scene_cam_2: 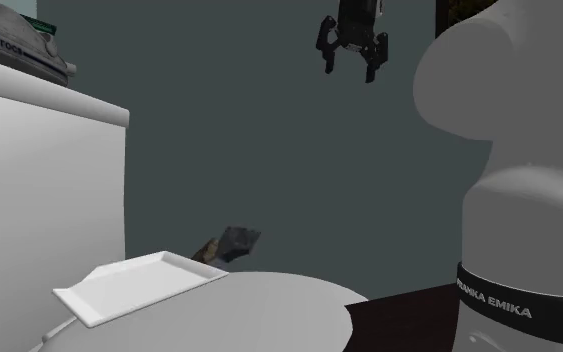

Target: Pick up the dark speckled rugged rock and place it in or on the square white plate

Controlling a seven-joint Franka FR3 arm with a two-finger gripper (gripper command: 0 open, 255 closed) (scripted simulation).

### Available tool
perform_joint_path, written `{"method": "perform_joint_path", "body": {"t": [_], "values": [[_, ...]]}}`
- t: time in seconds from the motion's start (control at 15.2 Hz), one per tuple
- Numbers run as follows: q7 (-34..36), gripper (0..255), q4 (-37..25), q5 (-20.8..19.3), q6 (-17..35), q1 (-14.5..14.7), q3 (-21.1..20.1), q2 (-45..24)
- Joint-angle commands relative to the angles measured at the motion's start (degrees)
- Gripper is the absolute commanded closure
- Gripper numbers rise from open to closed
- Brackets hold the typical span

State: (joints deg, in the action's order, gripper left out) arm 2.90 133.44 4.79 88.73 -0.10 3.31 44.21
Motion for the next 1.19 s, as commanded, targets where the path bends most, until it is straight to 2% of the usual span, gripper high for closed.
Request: {"method": "perform_joint_path", "body": {"t": [0.0, 0.53, 0.86, 1.12], "values": [[0.0, 0, 0.0, 0.0, 0.0, 0.0, 0.0, 0.0], [-3.43, 0, 3.23, 3.53, 13.55, 3.07, -0.44, -12.02], [-6.06, 0, 2.76, 6.17, 21.22, 5.27, -0.75, -21.24], [-8.12, 0, 1.04, 8.19, 26.65, 8.51, 0.28, -29.22]]}}
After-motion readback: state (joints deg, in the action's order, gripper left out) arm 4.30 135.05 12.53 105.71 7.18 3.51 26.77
